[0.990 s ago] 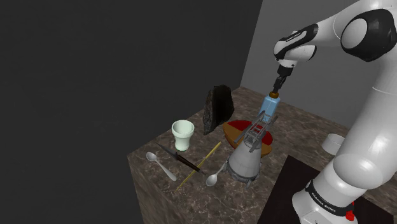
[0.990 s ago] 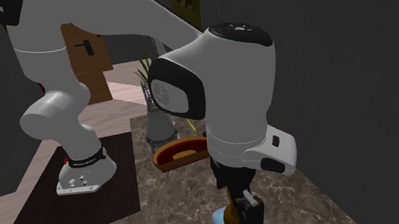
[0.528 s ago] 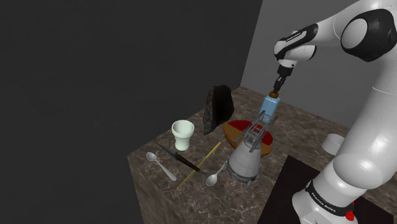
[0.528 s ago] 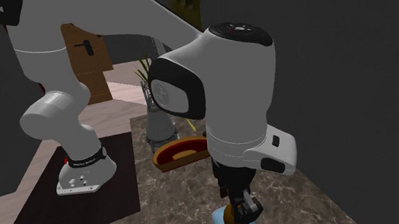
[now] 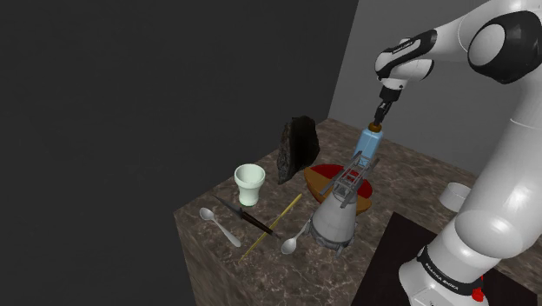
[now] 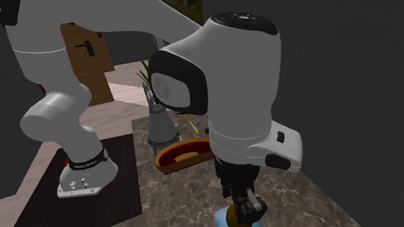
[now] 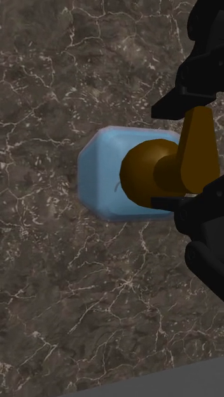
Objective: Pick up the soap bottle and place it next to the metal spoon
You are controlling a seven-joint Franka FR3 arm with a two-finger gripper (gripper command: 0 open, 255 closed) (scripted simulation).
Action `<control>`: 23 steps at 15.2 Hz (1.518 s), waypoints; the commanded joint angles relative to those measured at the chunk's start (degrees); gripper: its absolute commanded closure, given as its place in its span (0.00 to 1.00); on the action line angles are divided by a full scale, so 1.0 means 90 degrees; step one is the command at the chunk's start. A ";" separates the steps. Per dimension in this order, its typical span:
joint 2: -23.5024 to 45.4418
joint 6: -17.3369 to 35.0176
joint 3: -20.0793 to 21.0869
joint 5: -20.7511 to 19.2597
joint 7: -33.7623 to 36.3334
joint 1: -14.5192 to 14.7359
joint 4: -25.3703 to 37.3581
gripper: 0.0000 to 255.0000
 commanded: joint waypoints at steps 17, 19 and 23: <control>-0.0441 -0.1424 -0.0061 -0.0325 0.0213 0.0065 0.1073 1.00; -0.0459 -0.1591 -0.0064 -0.0338 0.0222 0.0064 0.1225 1.00; -0.0474 -0.1929 -0.0071 -0.0352 0.0230 0.0058 0.1552 1.00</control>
